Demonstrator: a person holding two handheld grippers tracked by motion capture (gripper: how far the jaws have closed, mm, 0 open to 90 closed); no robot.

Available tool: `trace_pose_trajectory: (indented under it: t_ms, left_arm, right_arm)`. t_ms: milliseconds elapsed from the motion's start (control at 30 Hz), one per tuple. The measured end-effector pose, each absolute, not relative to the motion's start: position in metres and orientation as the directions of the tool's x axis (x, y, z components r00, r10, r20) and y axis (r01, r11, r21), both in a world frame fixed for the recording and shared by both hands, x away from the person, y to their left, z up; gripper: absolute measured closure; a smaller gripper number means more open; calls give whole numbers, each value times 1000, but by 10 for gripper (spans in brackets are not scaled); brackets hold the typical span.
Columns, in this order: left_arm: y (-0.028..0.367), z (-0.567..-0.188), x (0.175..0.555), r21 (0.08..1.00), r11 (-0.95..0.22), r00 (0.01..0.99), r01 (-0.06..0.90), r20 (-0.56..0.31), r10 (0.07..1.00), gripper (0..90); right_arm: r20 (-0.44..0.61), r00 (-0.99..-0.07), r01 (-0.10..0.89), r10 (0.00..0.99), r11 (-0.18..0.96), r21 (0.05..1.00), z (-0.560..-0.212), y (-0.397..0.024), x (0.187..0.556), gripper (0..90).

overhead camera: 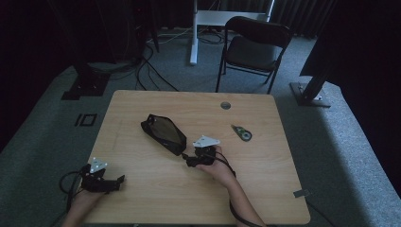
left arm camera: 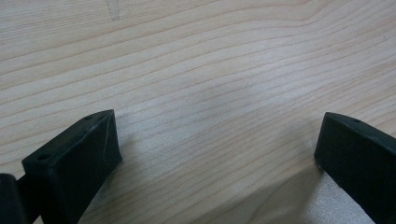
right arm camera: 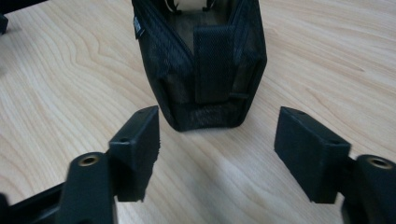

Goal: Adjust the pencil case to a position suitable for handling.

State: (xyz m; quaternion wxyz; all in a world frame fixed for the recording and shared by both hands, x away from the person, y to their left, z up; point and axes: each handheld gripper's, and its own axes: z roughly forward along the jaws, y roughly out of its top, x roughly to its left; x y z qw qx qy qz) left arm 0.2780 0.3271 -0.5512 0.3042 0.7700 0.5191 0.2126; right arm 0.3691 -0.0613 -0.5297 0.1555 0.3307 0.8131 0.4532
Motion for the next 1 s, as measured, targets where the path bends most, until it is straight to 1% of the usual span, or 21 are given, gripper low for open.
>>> trace_pose_trajectory:
  t_ms: [67, 233, 467, 533, 633, 667, 700, 833, 1000]
  left_arm:
    - [327, -551, 278, 689, -276, 371, 670, 11, 929, 1]
    - [327, -551, 278, 689, -276, 371, 670, 11, 929, 1]
    - [328, -551, 278, 690, -278, 375, 669, 10, 927, 1]
    - [328, -551, 278, 689, -278, 375, 669, 11, 927, 1]
    - [328, -551, 278, 689, -279, 375, 669, 11, 927, 1]
    - [328, -551, 278, 689, -278, 375, 669, 11, 927, 1]
    - [328, -551, 278, 689, -279, 375, 669, 11, 927, 1]
    - [328, -551, 278, 689, -278, 375, 669, 11, 927, 0]
    - [328, -551, 278, 690, -281, 378, 668, 11, 926, 1]
  right_arm:
    - [52, -738, 392, 673, 365, 844, -530, -59, 370, 331]
    - [36, -745, 374, 666, 372, 850, -526, -55, 375, 442]
    - [54, -755, 373, 654, 359, 856, -522, -51, 379, 527]
    - [59, -756, 367, 651, 347, 863, -521, -50, 382, 576]
    - [37, -761, 355, 648, 368, 859, -521, -48, 384, 635]
    - [33, -761, 351, 648, 368, 861, -521, -47, 384, 665]
    - [38, -763, 354, 645, 368, 860, -520, -47, 385, 716]
    - [24, -765, 349, 643, 384, 855, -520, -46, 384, 724]
    - [32, -766, 352, 643, 377, 857, -520, -49, 384, 724]
